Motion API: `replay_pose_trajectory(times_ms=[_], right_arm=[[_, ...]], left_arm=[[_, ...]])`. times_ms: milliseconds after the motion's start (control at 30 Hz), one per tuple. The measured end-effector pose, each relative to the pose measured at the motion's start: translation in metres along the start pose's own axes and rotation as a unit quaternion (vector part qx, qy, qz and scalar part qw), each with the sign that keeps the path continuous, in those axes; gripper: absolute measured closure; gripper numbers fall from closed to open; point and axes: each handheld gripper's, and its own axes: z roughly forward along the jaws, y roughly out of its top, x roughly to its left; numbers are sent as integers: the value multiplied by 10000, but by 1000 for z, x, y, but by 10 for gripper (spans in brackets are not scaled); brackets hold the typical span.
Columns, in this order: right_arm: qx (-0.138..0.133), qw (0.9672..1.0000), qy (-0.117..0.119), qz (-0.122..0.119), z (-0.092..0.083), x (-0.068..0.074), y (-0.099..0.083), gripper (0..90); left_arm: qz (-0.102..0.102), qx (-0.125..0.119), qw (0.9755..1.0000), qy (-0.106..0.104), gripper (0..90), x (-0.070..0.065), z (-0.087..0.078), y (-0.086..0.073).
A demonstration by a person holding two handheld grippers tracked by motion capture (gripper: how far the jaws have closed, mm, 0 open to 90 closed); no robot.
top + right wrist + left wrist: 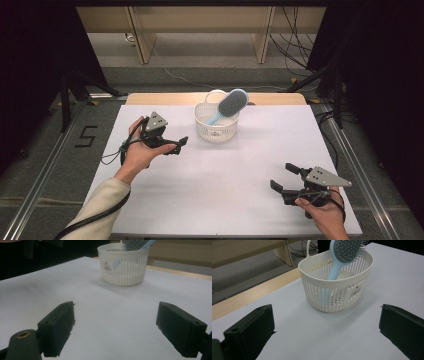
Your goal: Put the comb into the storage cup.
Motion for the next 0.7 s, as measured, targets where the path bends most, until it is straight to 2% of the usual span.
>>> replay_pose_trajectory(times_ms=[300, 400, 500, 700], right_arm=[[-8, 10000, -4, -1, 0, 0, 0, 159], [-4, 10000, -1, -9, 0, 0, 0, 159], [-5, 10000, -1, -9, 0, 0, 0, 159], [-10, 10000, 2, -13, 0, 1, 0, 159]], left_arm=[[27, 10, 10000, -89, 0, -5, -10, -13], [100, -27, 9998, -145, 0, -9, -13, -16], [64, -19, 9996, -267, 0, -13, -15, -20], [130, 23, 9995, -286, 0, -20, -17, -29]])
